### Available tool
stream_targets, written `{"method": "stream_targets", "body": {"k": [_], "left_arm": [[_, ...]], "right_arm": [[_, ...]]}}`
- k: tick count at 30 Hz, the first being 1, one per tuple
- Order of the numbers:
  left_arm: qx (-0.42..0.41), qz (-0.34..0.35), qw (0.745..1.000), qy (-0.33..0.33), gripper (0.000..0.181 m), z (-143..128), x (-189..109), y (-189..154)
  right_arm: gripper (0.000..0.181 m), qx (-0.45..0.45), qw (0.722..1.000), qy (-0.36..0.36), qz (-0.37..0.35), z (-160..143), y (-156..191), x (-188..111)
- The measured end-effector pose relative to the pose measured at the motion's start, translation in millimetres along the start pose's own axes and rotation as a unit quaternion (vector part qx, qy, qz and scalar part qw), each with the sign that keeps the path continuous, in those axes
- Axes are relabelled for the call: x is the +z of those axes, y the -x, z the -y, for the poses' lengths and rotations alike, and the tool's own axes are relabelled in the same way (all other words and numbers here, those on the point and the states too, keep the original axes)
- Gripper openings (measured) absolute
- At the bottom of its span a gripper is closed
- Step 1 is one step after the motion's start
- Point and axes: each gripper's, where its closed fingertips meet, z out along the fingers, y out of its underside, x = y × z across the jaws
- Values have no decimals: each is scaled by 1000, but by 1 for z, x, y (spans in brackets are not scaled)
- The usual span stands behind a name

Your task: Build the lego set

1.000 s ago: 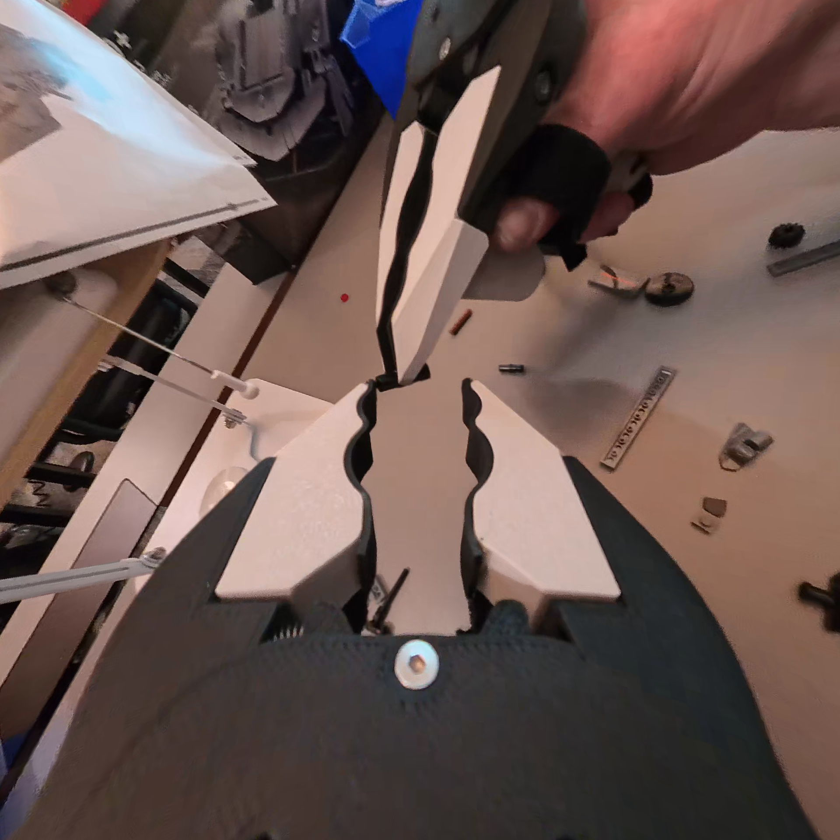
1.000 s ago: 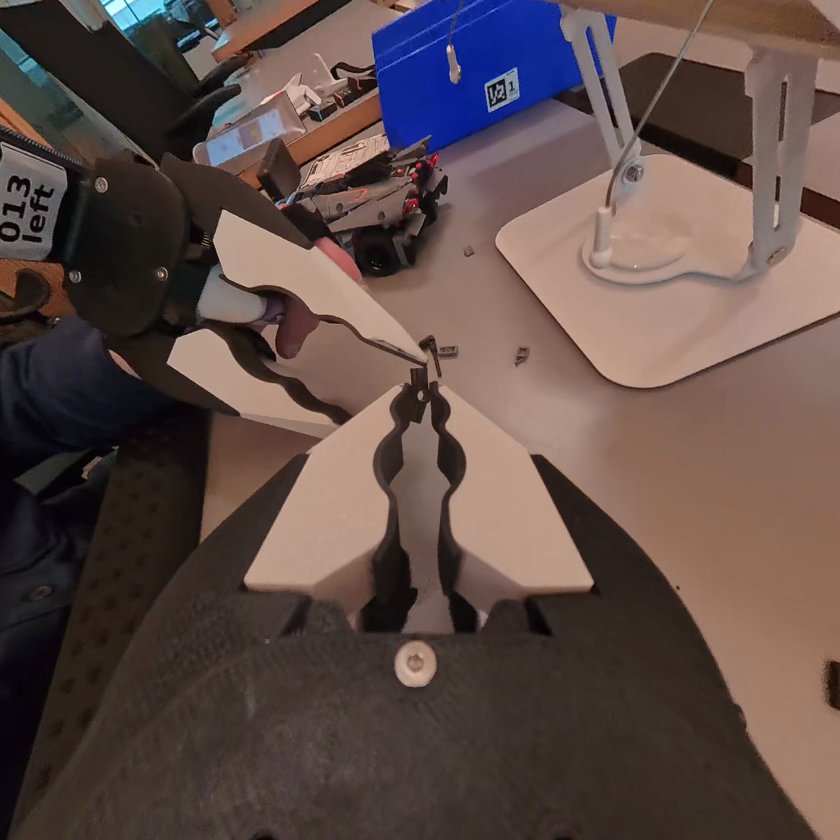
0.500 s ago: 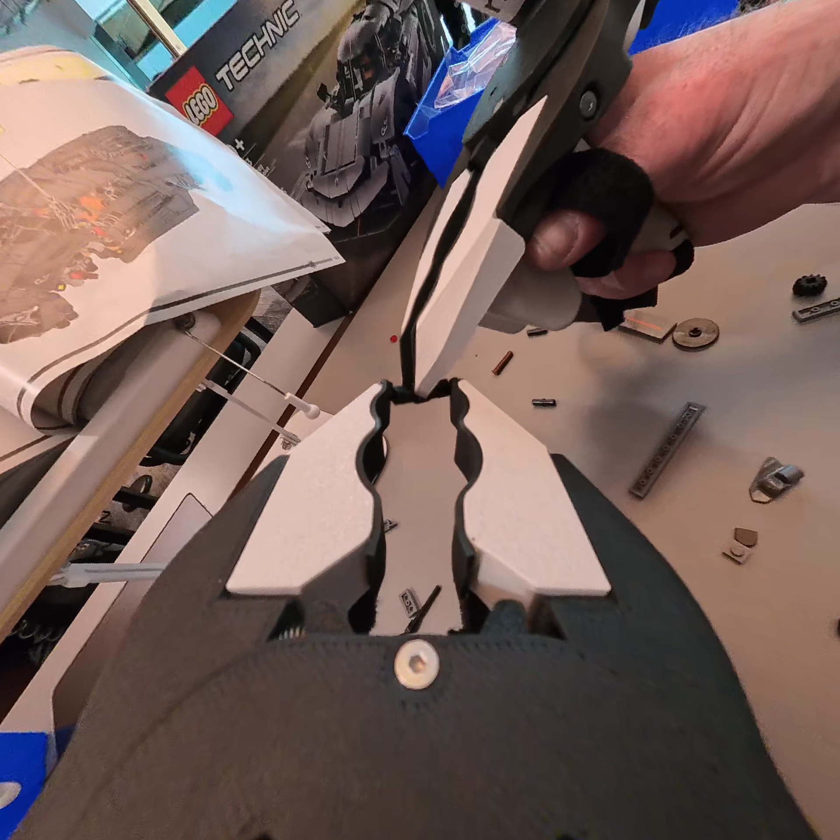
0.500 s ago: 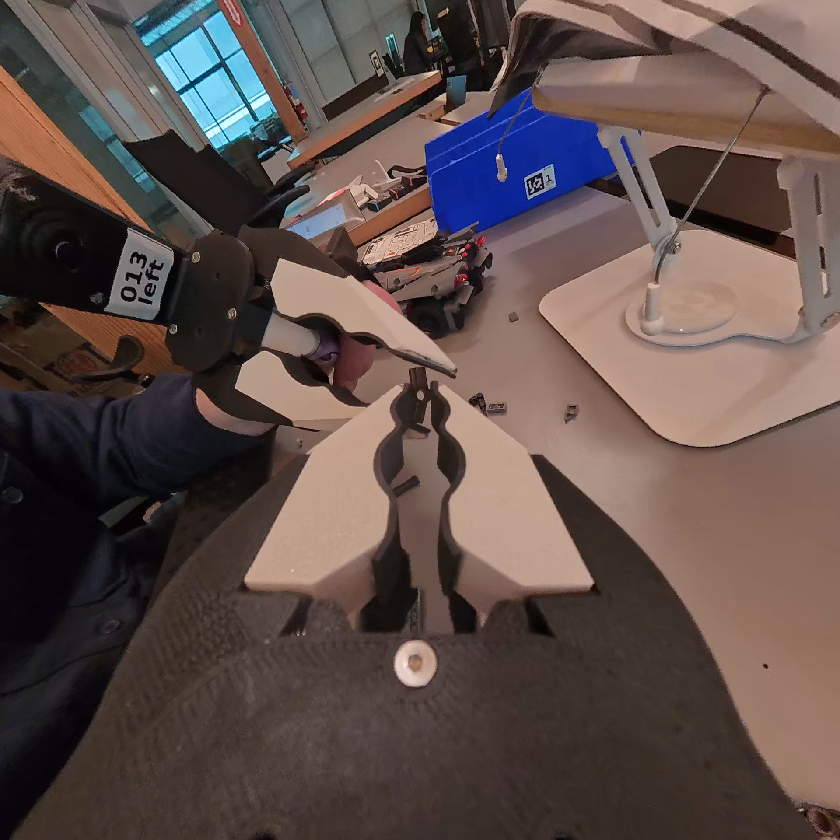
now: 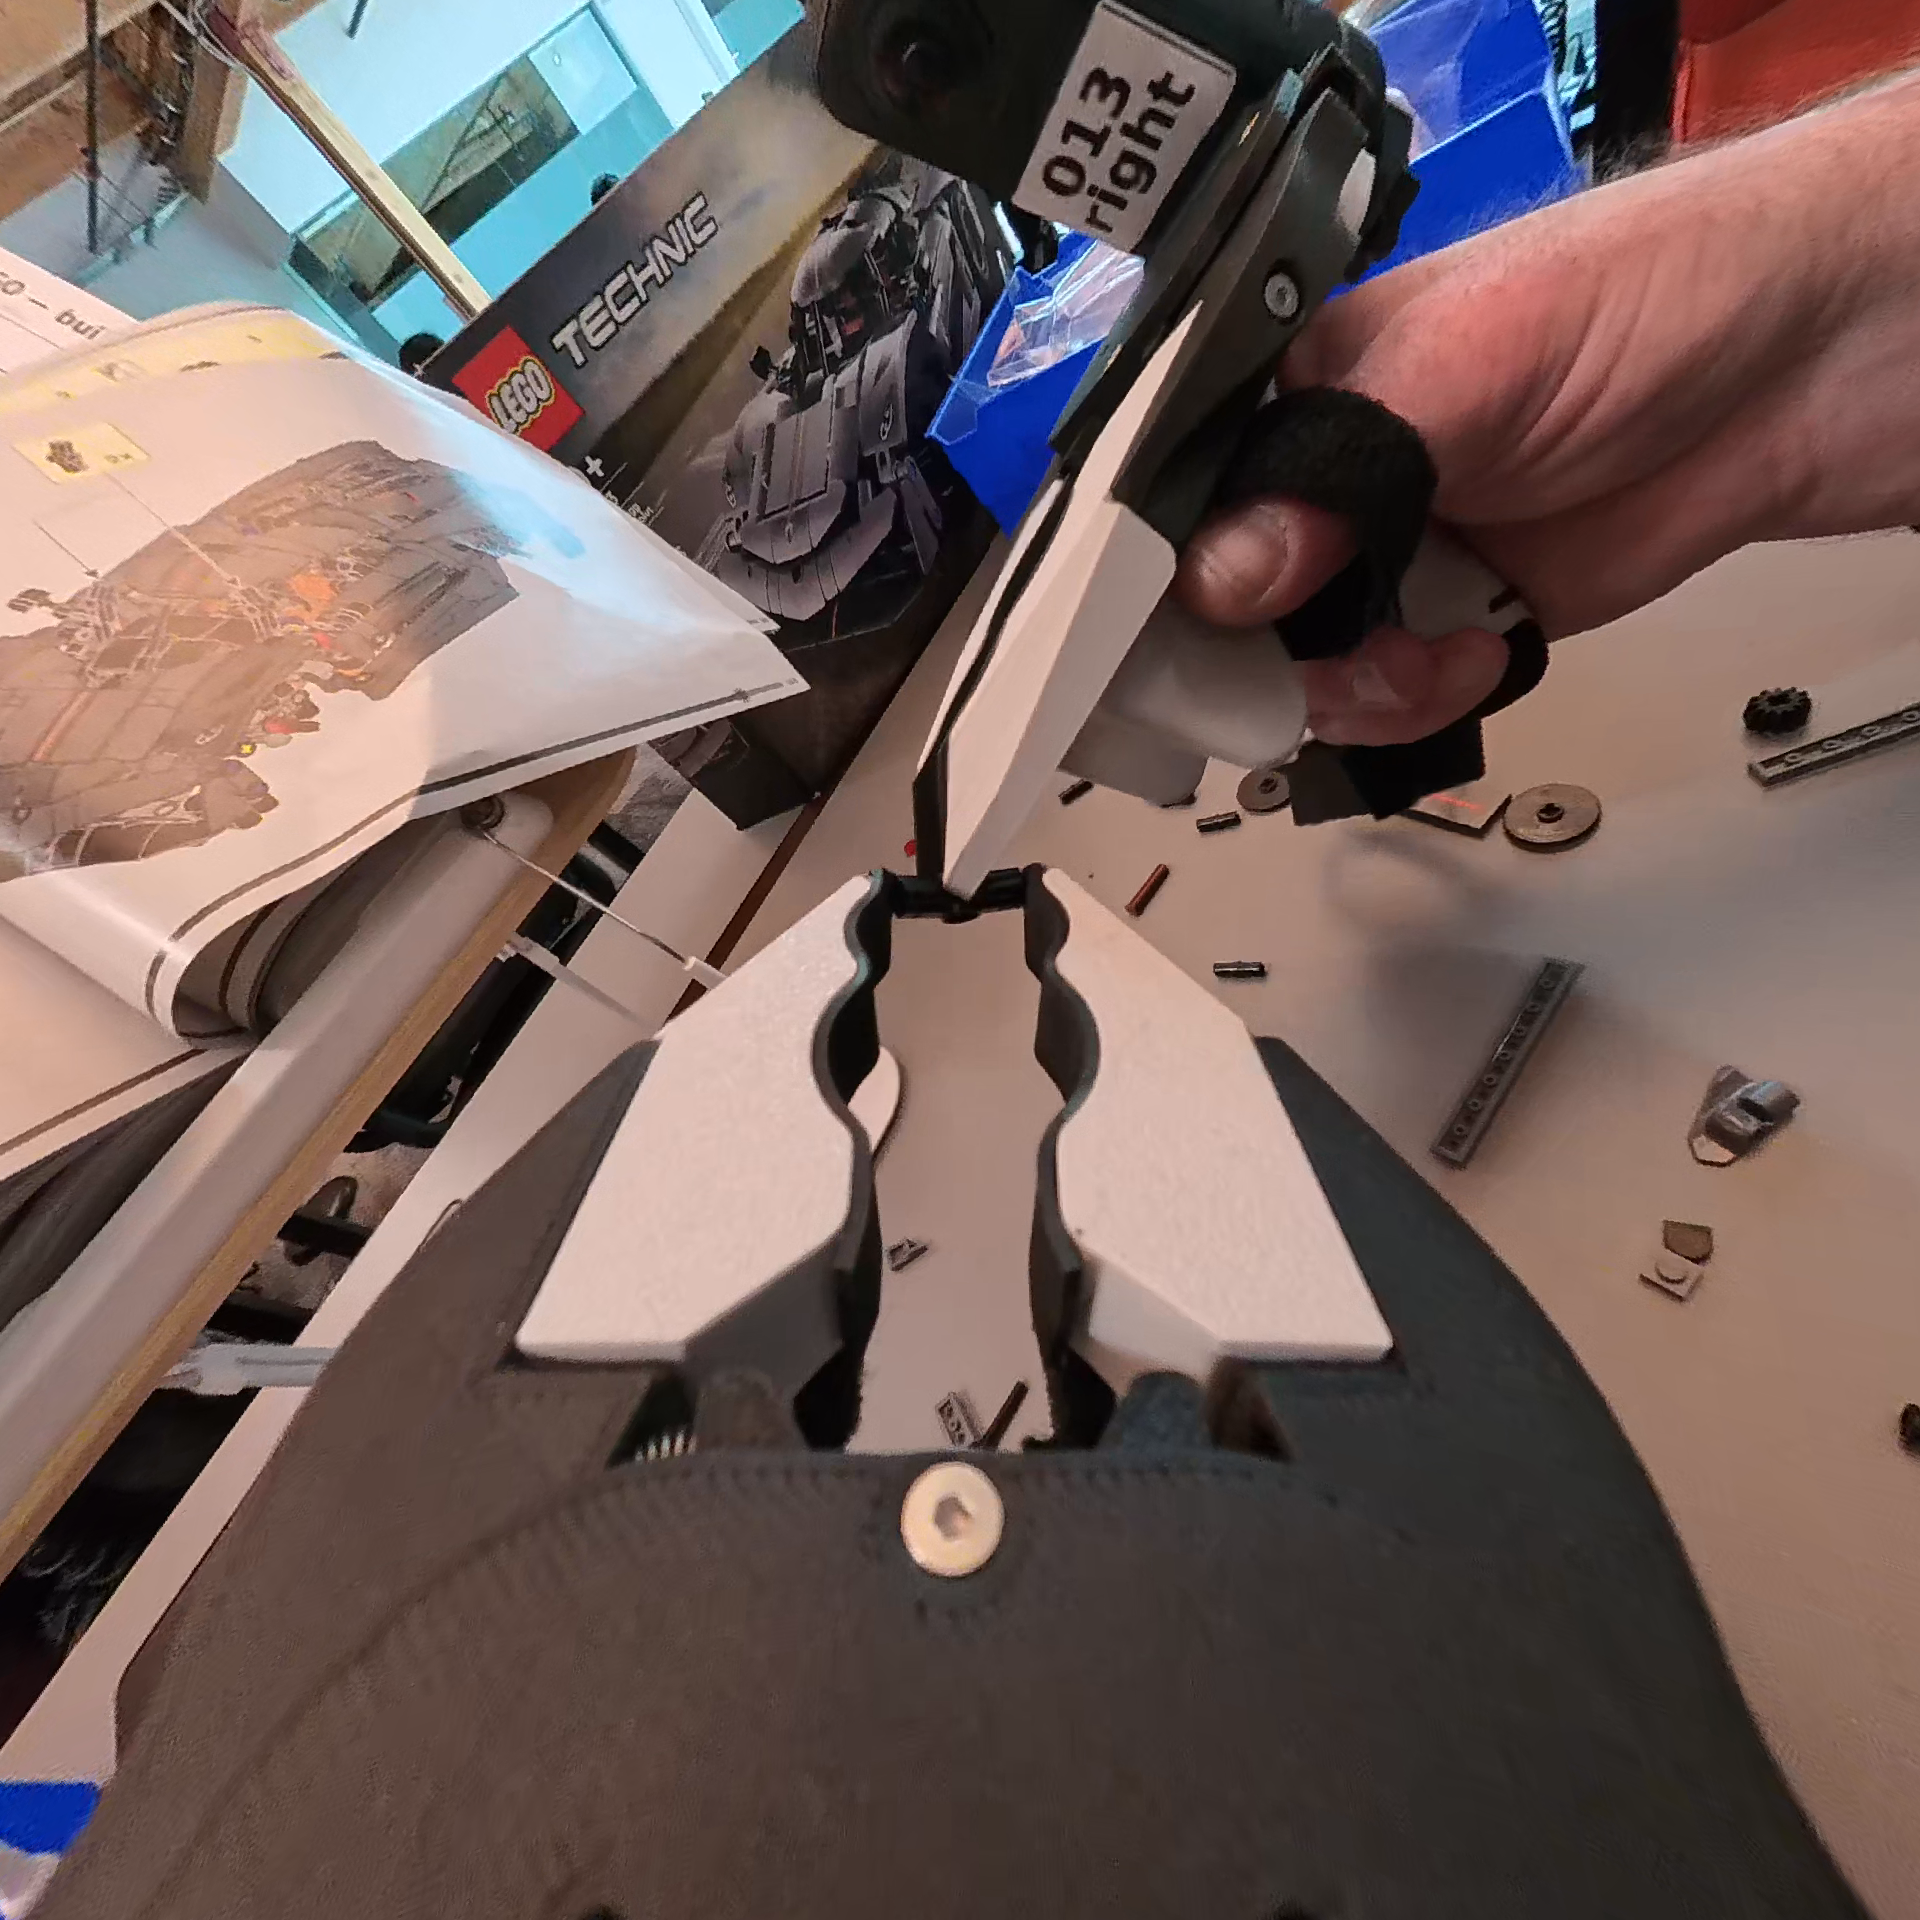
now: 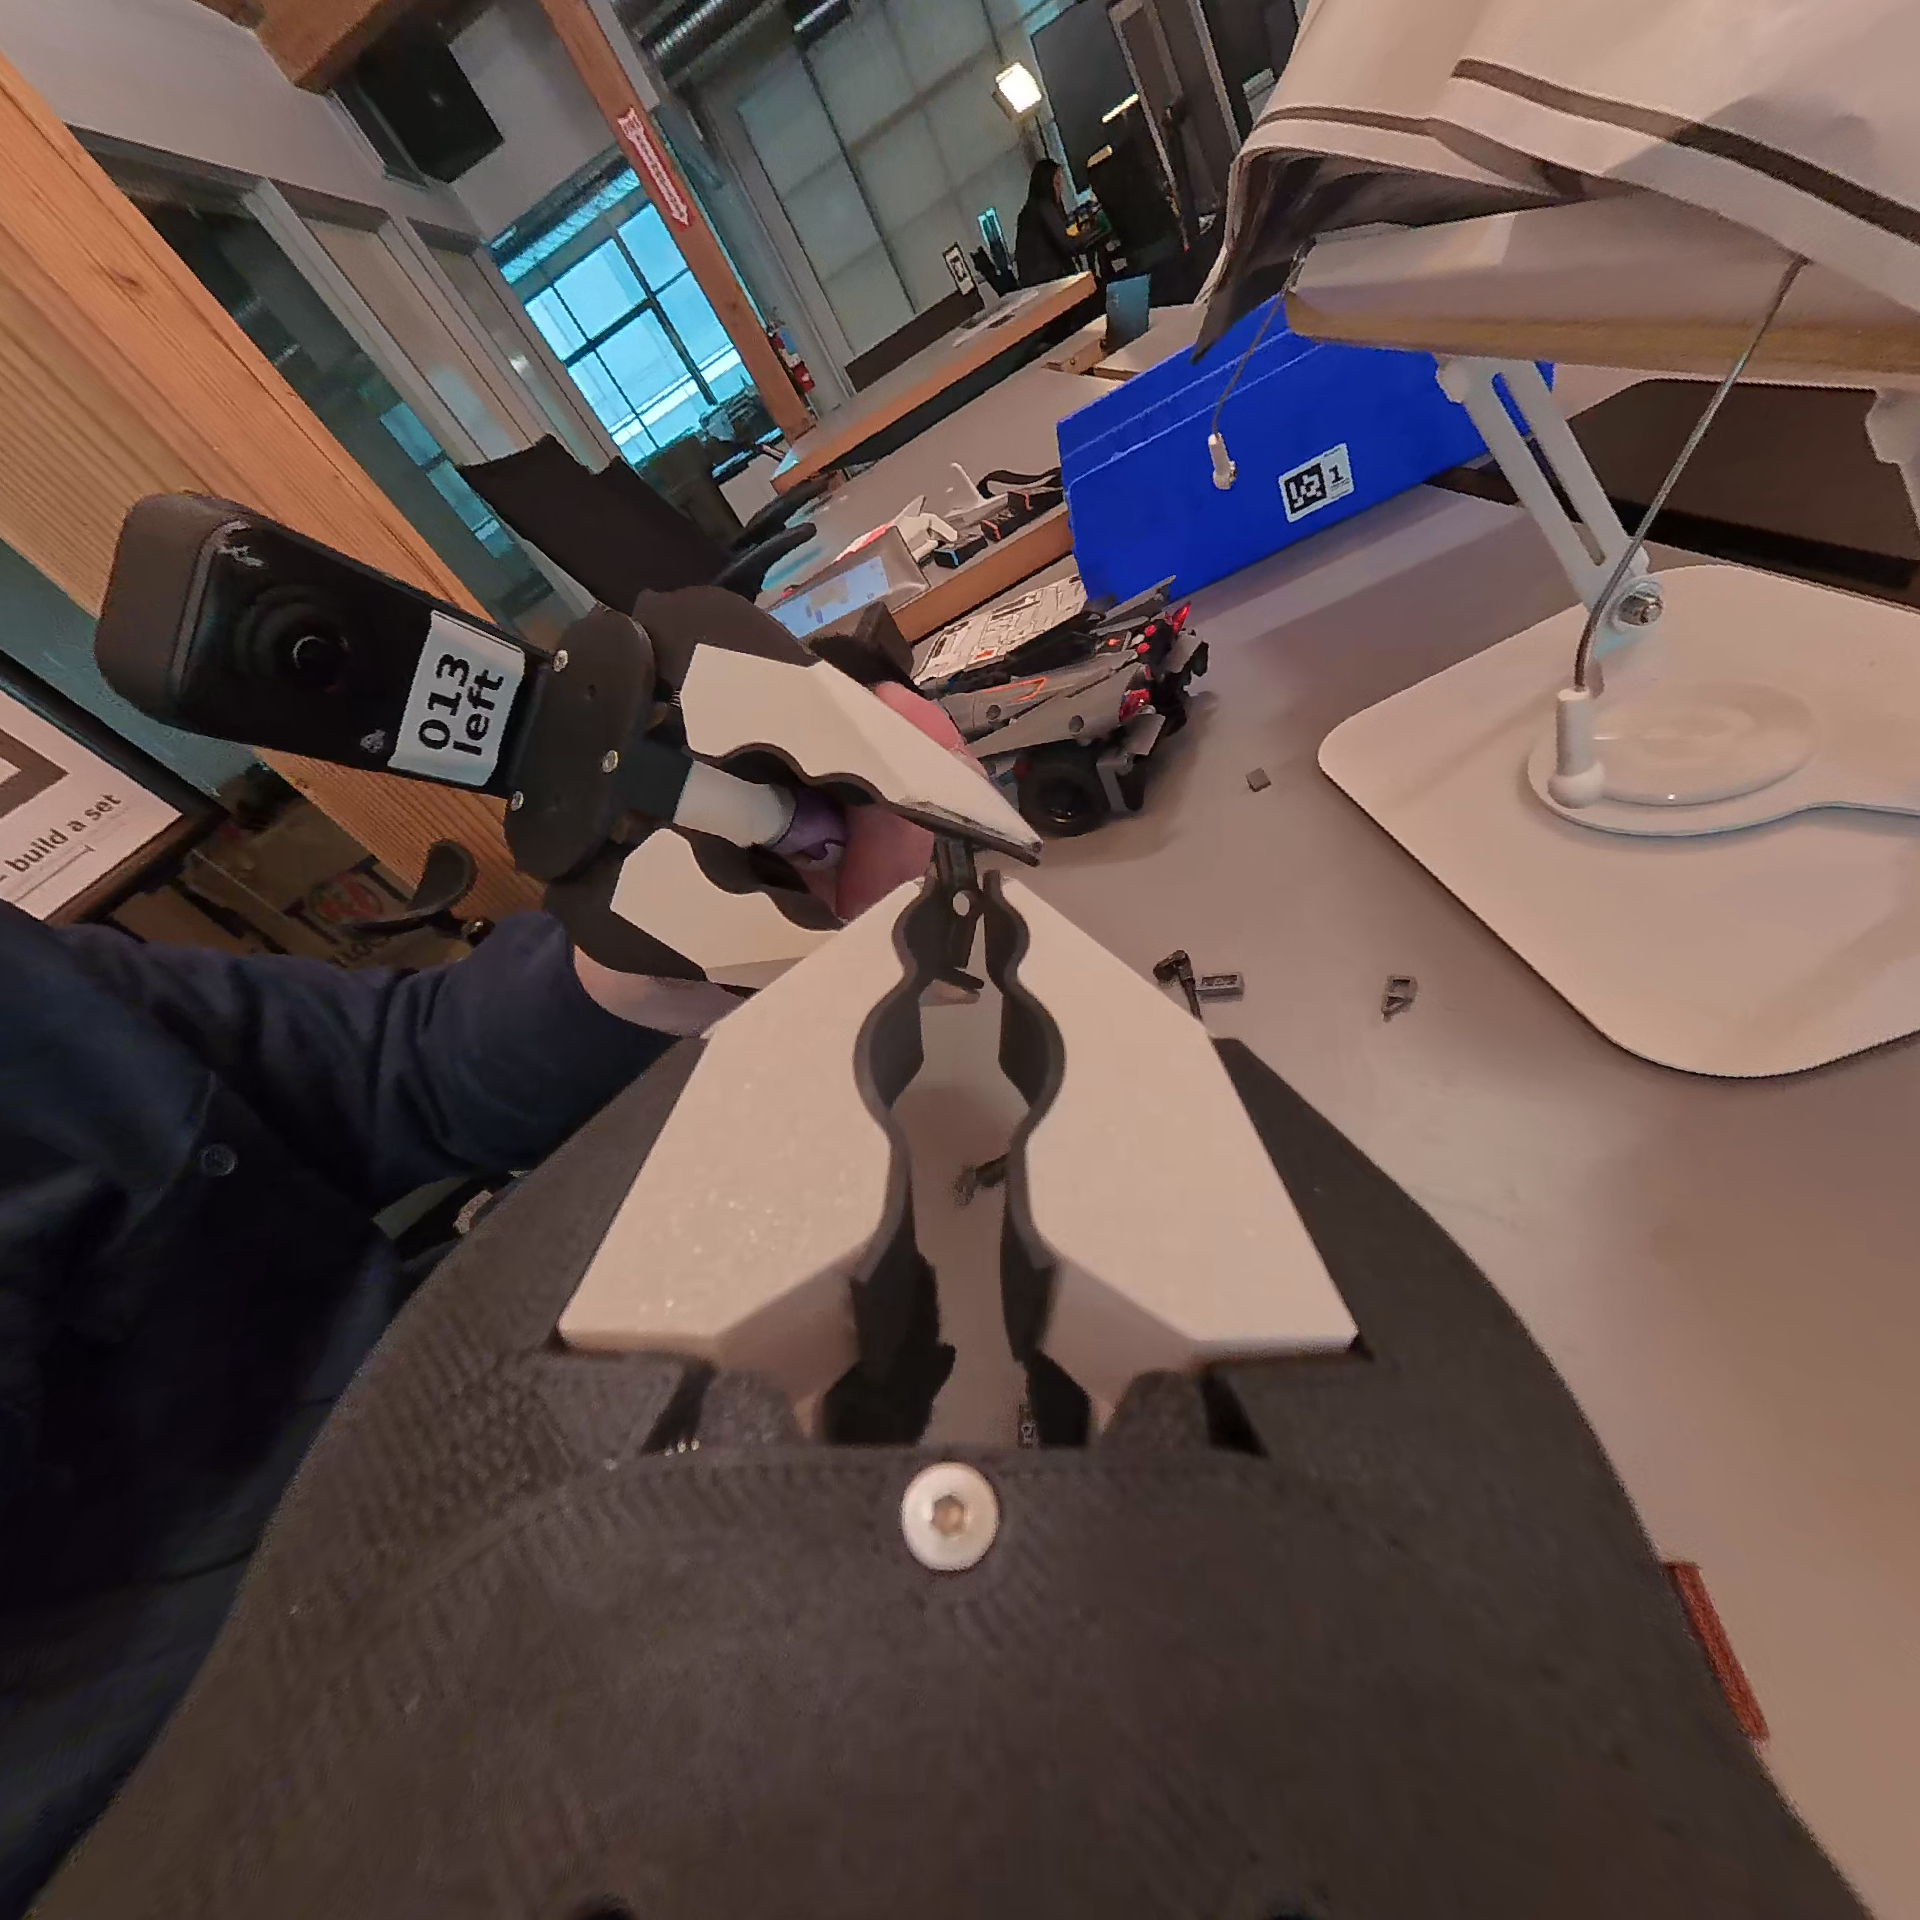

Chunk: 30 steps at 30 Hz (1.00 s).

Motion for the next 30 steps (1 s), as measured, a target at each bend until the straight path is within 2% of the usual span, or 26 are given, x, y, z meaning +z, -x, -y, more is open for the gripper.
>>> {"method": "stream_targets", "body": {"k": [4, 8, 17, 26, 30], "left_arm": [[-11, -8, 1000, -27, 23, 7, -5, 1], [-17, -14, 998, -64, 23, 18, -13, 2], [-37, -53, 988, -138, 23, 39, -27, -4], [-28, -90, 985, -147, 23, 41, -31, -15], [-15, -97, 985, -139, 23, 39, -38, -13]], "right_arm": [[6, 12, 1000, -14, 23, 5, 7, -1], [20, 35, 998, -26, 50, 8, 11, -4], [23, 76, 988, -41, 131, 14, 29, -9], [21, 66, 980, -18, 186, 7, 51, -5], [12, 32, 988, -26, 152, 9, 53, 6]]}}
